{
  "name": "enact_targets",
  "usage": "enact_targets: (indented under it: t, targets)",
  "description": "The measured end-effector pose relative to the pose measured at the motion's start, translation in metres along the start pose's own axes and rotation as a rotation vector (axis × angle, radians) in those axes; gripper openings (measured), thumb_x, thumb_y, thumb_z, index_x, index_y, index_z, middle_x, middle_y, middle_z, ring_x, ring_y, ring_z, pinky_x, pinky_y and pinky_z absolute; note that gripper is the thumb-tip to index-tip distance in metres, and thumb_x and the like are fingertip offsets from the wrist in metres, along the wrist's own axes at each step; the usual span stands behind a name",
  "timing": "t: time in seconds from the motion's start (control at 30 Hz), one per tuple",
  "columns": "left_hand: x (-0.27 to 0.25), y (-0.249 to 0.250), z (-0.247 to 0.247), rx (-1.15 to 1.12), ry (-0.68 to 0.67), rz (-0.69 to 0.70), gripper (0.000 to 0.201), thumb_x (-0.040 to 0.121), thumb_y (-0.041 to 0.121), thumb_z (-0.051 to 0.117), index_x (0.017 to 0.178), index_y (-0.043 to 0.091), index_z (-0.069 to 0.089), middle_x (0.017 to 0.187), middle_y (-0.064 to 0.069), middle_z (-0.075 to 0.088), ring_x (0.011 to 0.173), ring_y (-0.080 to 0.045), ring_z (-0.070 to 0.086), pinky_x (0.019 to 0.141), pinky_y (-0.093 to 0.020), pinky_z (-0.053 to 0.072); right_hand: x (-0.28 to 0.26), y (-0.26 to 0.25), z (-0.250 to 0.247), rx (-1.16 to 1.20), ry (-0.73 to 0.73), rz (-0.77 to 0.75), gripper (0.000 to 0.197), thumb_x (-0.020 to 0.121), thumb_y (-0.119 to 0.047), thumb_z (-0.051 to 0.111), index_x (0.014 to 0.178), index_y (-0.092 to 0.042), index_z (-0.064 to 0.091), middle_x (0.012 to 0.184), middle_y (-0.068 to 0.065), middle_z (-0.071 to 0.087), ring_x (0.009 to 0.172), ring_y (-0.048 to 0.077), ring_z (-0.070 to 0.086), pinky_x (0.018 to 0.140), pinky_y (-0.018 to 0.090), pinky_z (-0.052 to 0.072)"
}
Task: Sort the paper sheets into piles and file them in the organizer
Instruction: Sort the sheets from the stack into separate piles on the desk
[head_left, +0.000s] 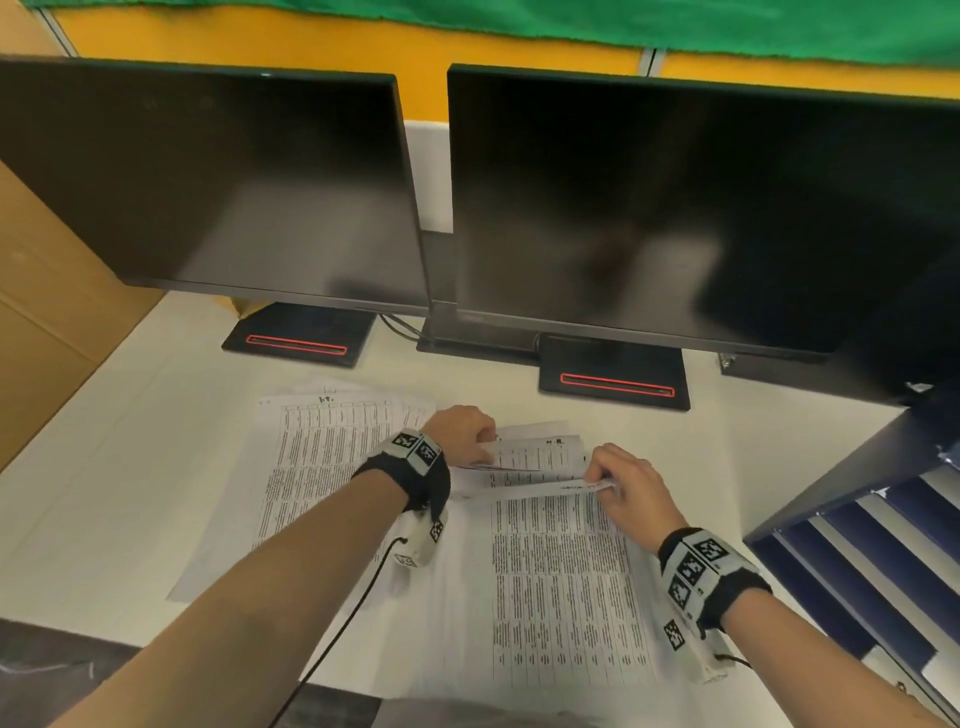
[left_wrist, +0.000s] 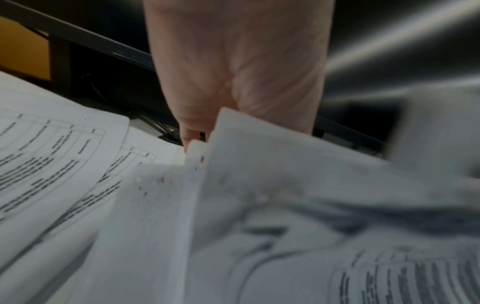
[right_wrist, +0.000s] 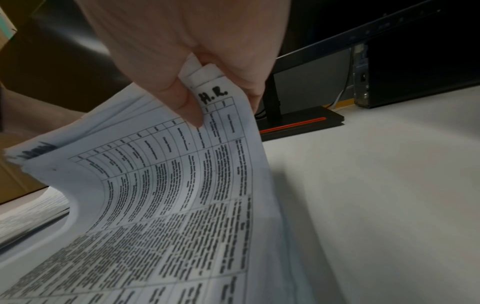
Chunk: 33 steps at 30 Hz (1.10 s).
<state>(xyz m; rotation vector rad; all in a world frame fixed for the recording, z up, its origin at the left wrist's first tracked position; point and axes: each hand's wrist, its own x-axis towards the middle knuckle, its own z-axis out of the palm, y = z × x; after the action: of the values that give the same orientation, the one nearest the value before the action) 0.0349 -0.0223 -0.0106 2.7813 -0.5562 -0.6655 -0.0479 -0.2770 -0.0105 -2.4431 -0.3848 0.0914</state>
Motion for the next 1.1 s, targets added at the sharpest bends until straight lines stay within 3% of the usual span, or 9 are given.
enact_targets:
  t: [0.1, 0.17, 0.33, 0.47, 0.57, 0.7, 0.9, 0.97, 1.1]
  targets:
    - [-0.005, 0.004, 0.001, 0.001, 0.088, 0.037, 0.015, 0.087, 0.026, 0.060, 0.088, 0.011, 0.063, 0.096, -0.007, 0.066, 0.081, -0.020, 0.054, 0.071, -0.028, 0.041, 0.000, -0.001, 0.003, -0.025, 0.004, 0.004, 0.031, 0.075, 0.011, 0.052, 0.077, -0.020, 0.051, 0.084, -0.011, 0.051, 0.081, 0.010, 0.055, 0.073, 0.017, 0.041]
    - [-0.009, 0.009, 0.004, 0.004, 0.155, 0.076, 0.017, 0.091, 0.026, 0.055, 0.090, 0.012, 0.066, 0.093, -0.005, 0.067, 0.080, -0.020, 0.056, 0.070, -0.027, 0.041, 0.001, -0.003, 0.004, -0.017, 0.033, 0.016, 0.029, 0.077, 0.010, 0.052, 0.079, -0.018, 0.053, 0.089, -0.009, 0.048, 0.082, 0.011, 0.054, 0.077, 0.022, 0.044]
    - [-0.014, 0.017, 0.017, 0.085, 0.353, 0.215, 0.022, 0.095, 0.026, 0.049, 0.099, 0.013, 0.066, 0.099, -0.004, 0.060, 0.092, -0.019, 0.054, 0.077, -0.032, 0.046, 0.001, -0.006, 0.005, 0.019, 0.038, 0.059, 0.022, 0.080, 0.010, 0.051, 0.082, -0.011, 0.057, 0.094, -0.005, 0.045, 0.084, 0.010, 0.053, 0.081, 0.020, 0.043]
    - [-0.013, 0.023, 0.018, 0.048, 0.344, 0.196, 0.015, 0.095, 0.023, 0.048, 0.093, 0.012, 0.058, 0.095, -0.005, 0.062, 0.085, -0.021, 0.056, 0.078, -0.035, 0.049, -0.001, -0.004, 0.005, 0.064, 0.032, 0.083, 0.028, 0.079, 0.011, 0.049, 0.081, -0.017, 0.055, 0.086, -0.015, 0.047, 0.083, -0.002, 0.051, 0.073, 0.013, 0.037]
    - [-0.010, 0.028, 0.013, 0.074, 0.333, 0.183, 0.018, 0.097, 0.024, 0.046, 0.097, 0.010, 0.057, 0.097, -0.007, 0.062, 0.086, -0.022, 0.056, 0.078, -0.032, 0.045, -0.002, -0.003, 0.003, 0.067, 0.047, 0.094, 0.029, 0.079, 0.010, 0.049, 0.082, -0.018, 0.054, 0.086, -0.012, 0.049, 0.082, 0.001, 0.052, 0.072, 0.015, 0.037]
    - [-0.009, 0.033, 0.007, 0.167, 0.311, 0.219, 0.024, 0.098, 0.024, 0.042, 0.098, 0.009, 0.061, 0.096, -0.008, 0.063, 0.086, -0.024, 0.057, 0.075, -0.033, 0.046, -0.003, -0.004, 0.002, 0.070, 0.084, 0.140, 0.023, 0.084, 0.007, 0.052, 0.084, -0.016, 0.056, 0.099, -0.008, 0.042, 0.086, 0.002, 0.055, 0.077, 0.008, 0.044]
    - [-0.017, 0.032, 0.016, 0.124, 0.413, 0.322, 0.019, 0.094, 0.021, 0.049, 0.097, 0.014, 0.066, 0.094, -0.005, 0.058, 0.082, -0.021, 0.056, 0.071, -0.032, 0.047, -0.003, -0.003, 0.006, -0.061, 0.113, 0.137, 0.020, 0.082, 0.004, 0.054, 0.085, -0.015, 0.057, 0.126, -0.011, 0.030, 0.079, 0.007, 0.057, 0.082, 0.017, 0.044]
    - [-0.021, 0.032, 0.016, 0.061, 0.365, 0.330, 0.018, 0.095, 0.022, 0.048, 0.095, 0.015, 0.065, 0.092, -0.003, 0.060, 0.079, -0.019, 0.056, 0.070, -0.031, 0.046, -0.002, -0.001, 0.007, -0.065, 0.100, 0.111, 0.021, 0.081, 0.004, 0.054, 0.083, -0.016, 0.057, 0.122, -0.013, 0.037, 0.081, 0.008, 0.058, 0.083, 0.020, 0.046]
    - [-0.022, 0.033, 0.008, -0.230, 0.292, 0.237, 0.021, 0.096, 0.024, 0.046, 0.097, 0.015, 0.065, 0.092, -0.001, 0.064, 0.077, -0.013, 0.056, 0.069, -0.025, 0.045, -0.002, 0.001, 0.007, -0.041, 0.065, 0.086, 0.025, 0.079, 0.007, 0.052, 0.078, -0.018, 0.054, 0.088, -0.009, 0.054, 0.084, 0.013, 0.053, 0.082, 0.031, 0.047]
